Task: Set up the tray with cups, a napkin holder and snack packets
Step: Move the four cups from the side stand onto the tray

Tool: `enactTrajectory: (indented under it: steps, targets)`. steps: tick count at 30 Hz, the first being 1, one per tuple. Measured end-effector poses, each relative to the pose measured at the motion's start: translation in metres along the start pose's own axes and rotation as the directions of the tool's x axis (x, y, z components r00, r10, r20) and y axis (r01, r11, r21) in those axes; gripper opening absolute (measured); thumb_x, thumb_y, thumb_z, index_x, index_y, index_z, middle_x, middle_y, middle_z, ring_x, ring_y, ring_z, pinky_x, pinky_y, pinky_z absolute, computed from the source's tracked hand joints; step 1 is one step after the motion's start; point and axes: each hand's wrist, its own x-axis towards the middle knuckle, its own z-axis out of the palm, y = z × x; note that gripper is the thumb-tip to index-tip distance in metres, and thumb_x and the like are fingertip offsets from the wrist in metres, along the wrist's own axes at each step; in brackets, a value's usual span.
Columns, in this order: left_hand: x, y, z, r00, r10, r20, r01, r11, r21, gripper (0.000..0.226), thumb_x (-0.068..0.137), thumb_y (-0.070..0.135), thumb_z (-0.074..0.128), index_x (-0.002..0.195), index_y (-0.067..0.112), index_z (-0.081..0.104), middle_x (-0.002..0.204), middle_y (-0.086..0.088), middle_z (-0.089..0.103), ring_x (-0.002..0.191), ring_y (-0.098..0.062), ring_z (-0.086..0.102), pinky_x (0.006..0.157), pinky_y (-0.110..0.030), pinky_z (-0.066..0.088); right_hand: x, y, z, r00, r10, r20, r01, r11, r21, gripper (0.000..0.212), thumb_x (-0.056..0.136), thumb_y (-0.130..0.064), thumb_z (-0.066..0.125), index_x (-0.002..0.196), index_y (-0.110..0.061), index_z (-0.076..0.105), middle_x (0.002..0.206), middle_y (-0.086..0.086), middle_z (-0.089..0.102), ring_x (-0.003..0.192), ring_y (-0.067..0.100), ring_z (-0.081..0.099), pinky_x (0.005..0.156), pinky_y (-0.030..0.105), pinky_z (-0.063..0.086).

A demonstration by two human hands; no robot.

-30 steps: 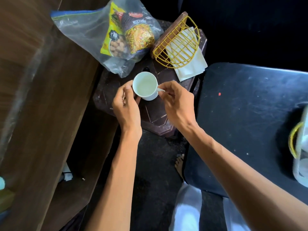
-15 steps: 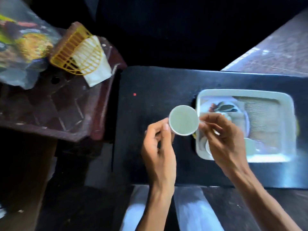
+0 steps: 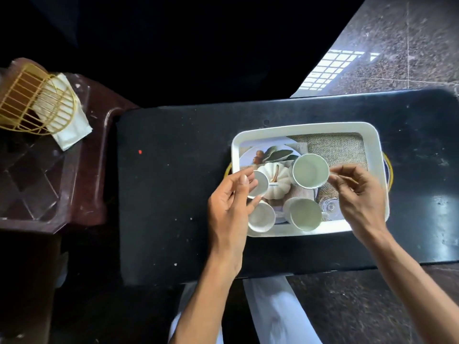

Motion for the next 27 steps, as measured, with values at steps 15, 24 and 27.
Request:
enactTrajectory:
  steps: [15, 24, 27]
  targets:
    - [0.004, -0.02, 0.011, 0.998, -0.055, -0.036, 0.055, 0.998, -0.015, 0.024, 0.105, 0.019, 0.052, 0.116, 0.011, 0.072, 0.109, -0.008, 0.079, 0.108, -0.018, 0.075, 0.096, -0.029, 0.06, 0.016, 0.037, 0.011, 0.991, 0.024, 0.135, -0.016, 0.998, -0.058, 0.013, 0.088, -0.004, 0.072, 0.094, -0.016, 0.07, 0.088, 0.0, 0.072, 0.082, 0.009, 0.068, 0.071, 0.002, 0.047]
    - [-0.002, -0.011, -0.01, 0.998, -0.019, -0.064, 0.019, 1.0, -0.001, 0.023, 0.105, 0.019, 0.053, 0.115, 0.015, 0.073, 0.111, -0.007, 0.079, 0.11, -0.018, 0.074, 0.097, -0.03, 0.059, 0.015, 0.034, 0.007, 0.973, 0.033, 0.228, 0.003, 0.987, -0.158, 0.017, 0.09, 0.001, 0.068, 0.107, -0.002, 0.069, 0.101, 0.007, 0.072, 0.096, 0.018, 0.068, 0.077, 0.0, 0.047]
    - [-0.005, 0.0, -0.029, 0.995, -0.003, -0.104, 0.003, 1.0, 0.005, 0.023, 0.105, 0.016, 0.052, 0.115, 0.014, 0.073, 0.109, -0.004, 0.08, 0.109, -0.017, 0.075, 0.101, -0.032, 0.058, 0.015, 0.027, 0.003, 0.976, 0.007, 0.219, 0.051, 0.965, -0.257, 0.032, 0.09, 0.007, 0.065, 0.116, -0.012, 0.068, 0.106, 0.003, 0.071, 0.102, 0.02, 0.068, 0.073, -0.009, 0.04]
